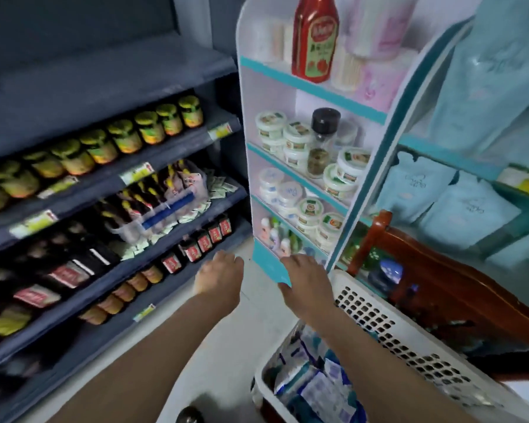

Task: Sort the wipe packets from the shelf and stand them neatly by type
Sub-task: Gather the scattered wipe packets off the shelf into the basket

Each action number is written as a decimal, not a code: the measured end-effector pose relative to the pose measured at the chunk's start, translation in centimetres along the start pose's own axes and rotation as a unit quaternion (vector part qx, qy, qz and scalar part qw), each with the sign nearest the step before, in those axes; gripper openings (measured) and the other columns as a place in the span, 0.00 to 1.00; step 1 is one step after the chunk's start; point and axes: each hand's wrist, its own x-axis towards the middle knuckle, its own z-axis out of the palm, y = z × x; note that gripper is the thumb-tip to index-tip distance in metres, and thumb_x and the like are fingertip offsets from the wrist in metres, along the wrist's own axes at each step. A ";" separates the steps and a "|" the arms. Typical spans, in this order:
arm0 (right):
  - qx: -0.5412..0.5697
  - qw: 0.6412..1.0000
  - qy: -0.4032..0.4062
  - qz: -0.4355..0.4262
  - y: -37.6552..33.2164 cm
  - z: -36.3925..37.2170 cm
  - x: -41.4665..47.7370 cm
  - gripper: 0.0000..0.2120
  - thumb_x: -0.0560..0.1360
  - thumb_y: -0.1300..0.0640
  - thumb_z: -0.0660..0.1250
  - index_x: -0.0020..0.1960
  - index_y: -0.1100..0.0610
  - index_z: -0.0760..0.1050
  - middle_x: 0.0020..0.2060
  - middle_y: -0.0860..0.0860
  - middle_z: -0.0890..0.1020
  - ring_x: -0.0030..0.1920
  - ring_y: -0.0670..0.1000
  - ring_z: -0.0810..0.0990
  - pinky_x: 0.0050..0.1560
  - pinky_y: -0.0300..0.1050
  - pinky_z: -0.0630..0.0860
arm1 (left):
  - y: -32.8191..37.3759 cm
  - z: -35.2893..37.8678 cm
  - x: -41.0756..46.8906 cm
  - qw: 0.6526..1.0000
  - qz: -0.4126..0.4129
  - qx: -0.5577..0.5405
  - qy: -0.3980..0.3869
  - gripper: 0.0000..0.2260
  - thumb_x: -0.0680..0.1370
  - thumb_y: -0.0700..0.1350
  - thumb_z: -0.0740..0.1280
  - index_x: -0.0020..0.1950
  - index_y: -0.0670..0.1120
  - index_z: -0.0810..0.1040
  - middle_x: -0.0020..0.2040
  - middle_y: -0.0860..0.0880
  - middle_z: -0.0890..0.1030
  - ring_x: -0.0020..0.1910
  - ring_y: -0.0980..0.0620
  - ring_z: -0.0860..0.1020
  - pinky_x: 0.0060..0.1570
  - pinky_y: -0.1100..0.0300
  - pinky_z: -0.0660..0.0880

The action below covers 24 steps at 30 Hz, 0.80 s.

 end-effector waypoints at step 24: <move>-0.001 0.950 0.116 -0.288 -43.3 -6.4 20.9 0.24 0.77 0.46 0.64 0.71 0.51 0.66 0.66 0.49 0.71 0.67 0.52 0.67 0.66 0.47 0.66 | -44.2 -12.4 -7.0 0.943 -0.232 0.036 0.236 0.15 0.76 0.45 0.64 0.63 0.48 0.71 0.62 0.49 0.74 0.63 0.47 0.69 0.58 0.55 0.69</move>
